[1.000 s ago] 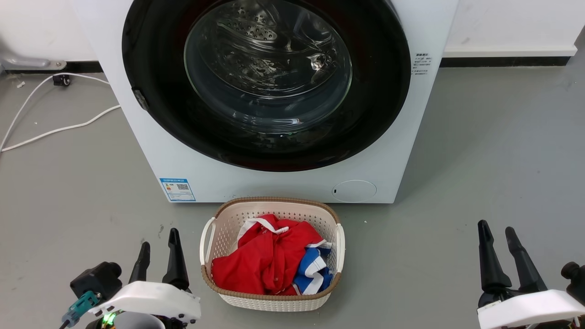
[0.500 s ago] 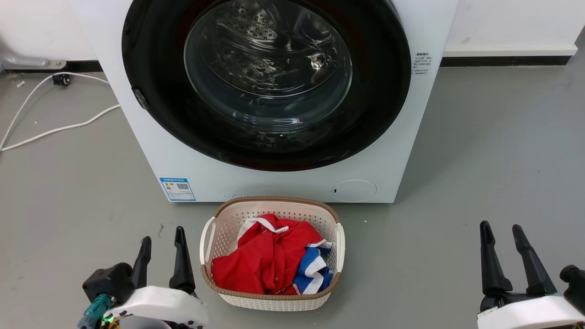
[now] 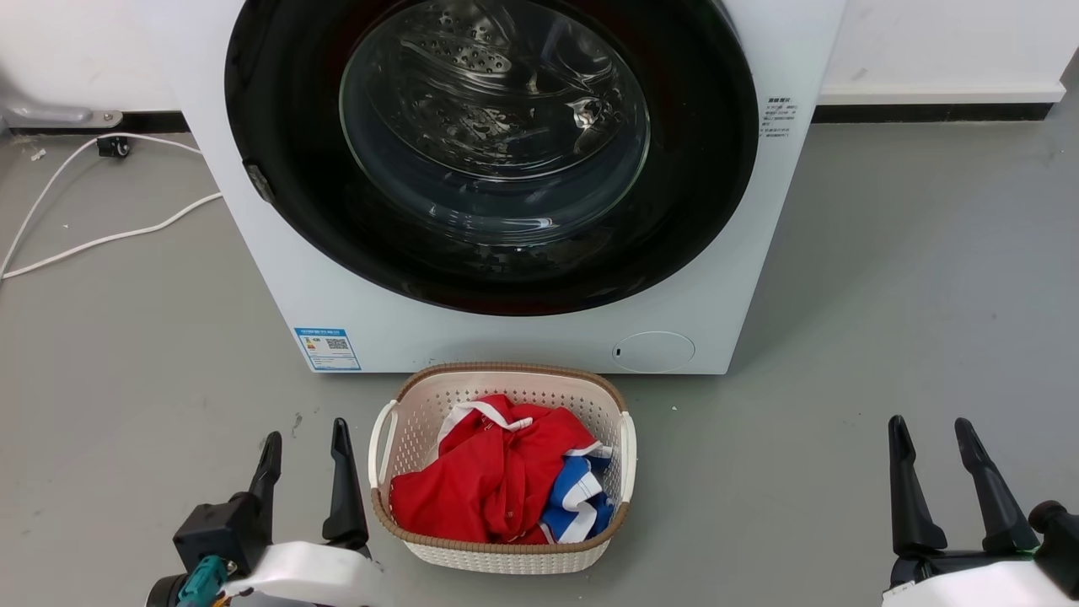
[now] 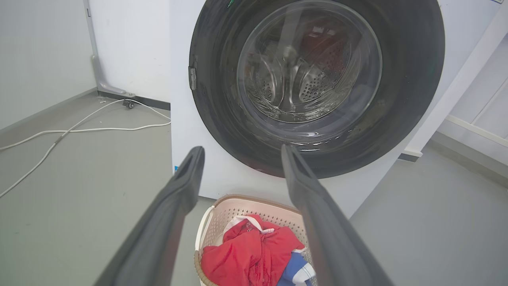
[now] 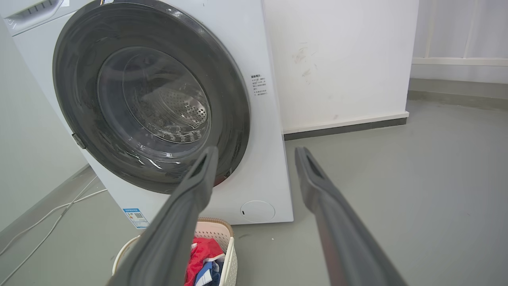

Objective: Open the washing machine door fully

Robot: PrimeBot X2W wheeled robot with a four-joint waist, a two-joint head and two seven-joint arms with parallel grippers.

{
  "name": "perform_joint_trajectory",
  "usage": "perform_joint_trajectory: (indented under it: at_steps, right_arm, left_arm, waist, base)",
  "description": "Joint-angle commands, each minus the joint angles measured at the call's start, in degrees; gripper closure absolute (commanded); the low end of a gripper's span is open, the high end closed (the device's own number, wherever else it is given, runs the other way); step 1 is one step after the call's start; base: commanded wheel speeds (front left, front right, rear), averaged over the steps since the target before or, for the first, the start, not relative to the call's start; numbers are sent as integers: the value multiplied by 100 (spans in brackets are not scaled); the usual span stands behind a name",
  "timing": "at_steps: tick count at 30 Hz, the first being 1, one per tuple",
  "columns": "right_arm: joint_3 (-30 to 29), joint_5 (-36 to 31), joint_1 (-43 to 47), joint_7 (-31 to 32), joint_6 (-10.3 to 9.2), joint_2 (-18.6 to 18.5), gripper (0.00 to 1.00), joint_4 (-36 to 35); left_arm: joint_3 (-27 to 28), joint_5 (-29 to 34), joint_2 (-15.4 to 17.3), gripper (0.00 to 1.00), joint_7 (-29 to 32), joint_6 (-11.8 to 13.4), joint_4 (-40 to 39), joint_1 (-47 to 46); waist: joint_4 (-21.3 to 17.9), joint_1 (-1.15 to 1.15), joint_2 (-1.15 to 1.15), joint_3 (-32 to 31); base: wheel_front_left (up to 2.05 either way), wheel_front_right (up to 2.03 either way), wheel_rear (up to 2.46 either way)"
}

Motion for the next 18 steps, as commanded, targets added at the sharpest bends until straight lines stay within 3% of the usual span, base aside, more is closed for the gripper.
perform_joint_trajectory:
  at_steps: [1, 18]
  right_arm:
    - [-13, -163, 37, -56, 11, -25, 0, -87]
    - [-38, -670, 169, -245, 12, -26, 0, -210]
  left_arm:
    - [11, 150, -18, 0, -53, -47, -67, 41]
    - [256, 840, -270, 0, -248, -346, 6, 208]
  waist:
    - [2, 0, 0, 0]
    - [11, 0, 0, -11]
  base:
    - [0, 0, 0]
    - [0, 0, 0]
